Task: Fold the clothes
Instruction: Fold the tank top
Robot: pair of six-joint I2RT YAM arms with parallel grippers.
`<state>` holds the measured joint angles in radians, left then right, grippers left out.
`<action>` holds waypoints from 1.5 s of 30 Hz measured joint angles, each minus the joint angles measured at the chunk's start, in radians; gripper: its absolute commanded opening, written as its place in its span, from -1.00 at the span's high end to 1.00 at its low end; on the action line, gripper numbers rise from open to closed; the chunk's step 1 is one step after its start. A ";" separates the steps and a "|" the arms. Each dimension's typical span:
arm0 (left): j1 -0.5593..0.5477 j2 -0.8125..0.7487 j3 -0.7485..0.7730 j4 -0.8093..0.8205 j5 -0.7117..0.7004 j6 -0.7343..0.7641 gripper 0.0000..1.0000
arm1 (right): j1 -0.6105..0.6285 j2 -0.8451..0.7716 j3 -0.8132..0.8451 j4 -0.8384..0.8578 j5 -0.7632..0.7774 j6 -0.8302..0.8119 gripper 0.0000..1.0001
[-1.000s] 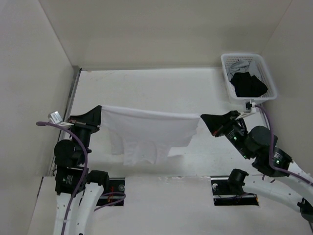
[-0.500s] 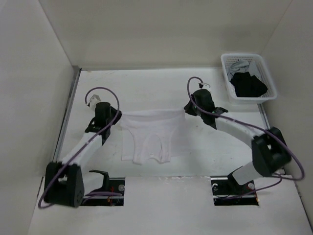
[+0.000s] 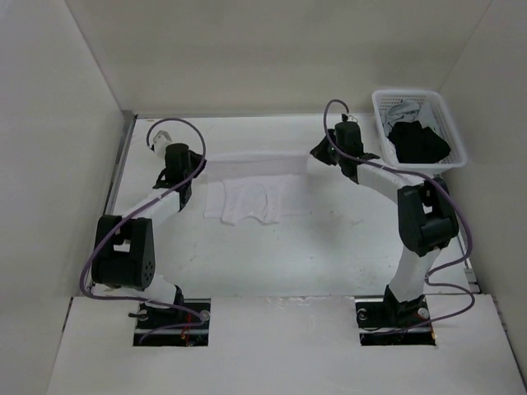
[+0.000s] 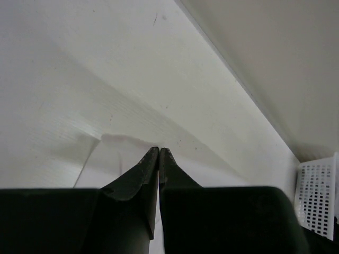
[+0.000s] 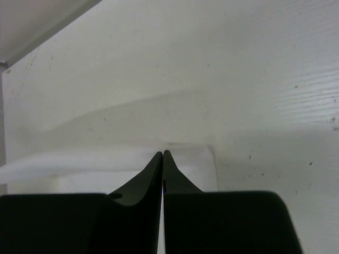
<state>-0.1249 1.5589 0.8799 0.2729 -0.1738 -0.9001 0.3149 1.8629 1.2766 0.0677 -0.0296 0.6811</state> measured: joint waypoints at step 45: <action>-0.476 -0.302 -0.426 0.101 -0.080 -0.077 0.55 | 0.085 -0.247 -0.647 0.269 -0.045 0.147 0.10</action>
<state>-0.6010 1.2568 0.4541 0.3740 -0.2535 -0.9775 0.4000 1.6161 0.6296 0.3367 -0.0742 0.8280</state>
